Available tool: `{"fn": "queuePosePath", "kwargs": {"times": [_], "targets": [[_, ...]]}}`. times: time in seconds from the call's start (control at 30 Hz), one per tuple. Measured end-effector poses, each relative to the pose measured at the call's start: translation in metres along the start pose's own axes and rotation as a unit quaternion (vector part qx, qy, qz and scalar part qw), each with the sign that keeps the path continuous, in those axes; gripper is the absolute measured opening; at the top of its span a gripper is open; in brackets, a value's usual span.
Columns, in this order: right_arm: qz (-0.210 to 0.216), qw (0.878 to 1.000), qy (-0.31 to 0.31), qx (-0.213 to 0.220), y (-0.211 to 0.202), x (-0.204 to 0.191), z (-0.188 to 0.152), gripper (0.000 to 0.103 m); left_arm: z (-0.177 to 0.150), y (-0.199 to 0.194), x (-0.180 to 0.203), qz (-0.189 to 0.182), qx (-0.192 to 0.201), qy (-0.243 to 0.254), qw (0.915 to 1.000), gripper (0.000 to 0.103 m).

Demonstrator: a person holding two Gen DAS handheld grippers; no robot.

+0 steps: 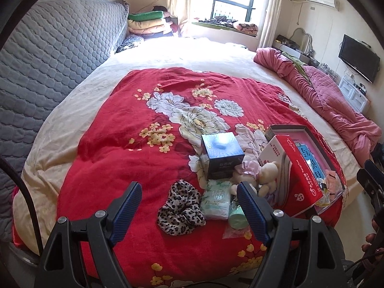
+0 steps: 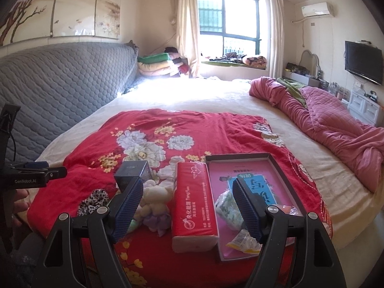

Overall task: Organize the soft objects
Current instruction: 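Move both open tools back over the remaining pile, then grasp the leopard-print scrunchie with the left tool while the right tool grasps the cream teddy bear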

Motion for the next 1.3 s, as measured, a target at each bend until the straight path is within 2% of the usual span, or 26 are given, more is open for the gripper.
{"fn": "queuePosePath", "kwargs": {"times": [0.43, 0.7, 0.93, 1.3], "targets": [[0.029, 0.998, -0.036, -0.033, 0.027, -0.036, -0.017, 0.078, -0.018, 0.025, -0.011, -0.001, -0.028, -0.008, 0.9996, 0.081], [0.046, 0.994, -0.071, -0.076, 0.071, -0.066, -0.029, 0.078, -0.036, 0.056, -0.021, 0.002, -0.054, -0.017, 0.9984, 0.081], [0.035, 0.990, -0.064, -0.119, 0.121, -0.076, -0.030, 0.078, -0.043, 0.071, -0.021, -0.012, -0.060, -0.023, 0.9979, 0.081], [-0.018, 0.981, -0.074, -0.177, 0.182, -0.085, -0.035, 0.076, -0.047, 0.093, -0.031, -0.029, -0.061, -0.040, 0.9969, 0.081]]}}
Point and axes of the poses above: each gripper's, at about its wrist camera, not at the fingertips, and y roughly the way its jaws point, x to its right, z to its top, the point moved 4 cm from there along y, roughly the way its jaws point, and after that the axes turned 1 degree about -x, right-handed, at the moved point
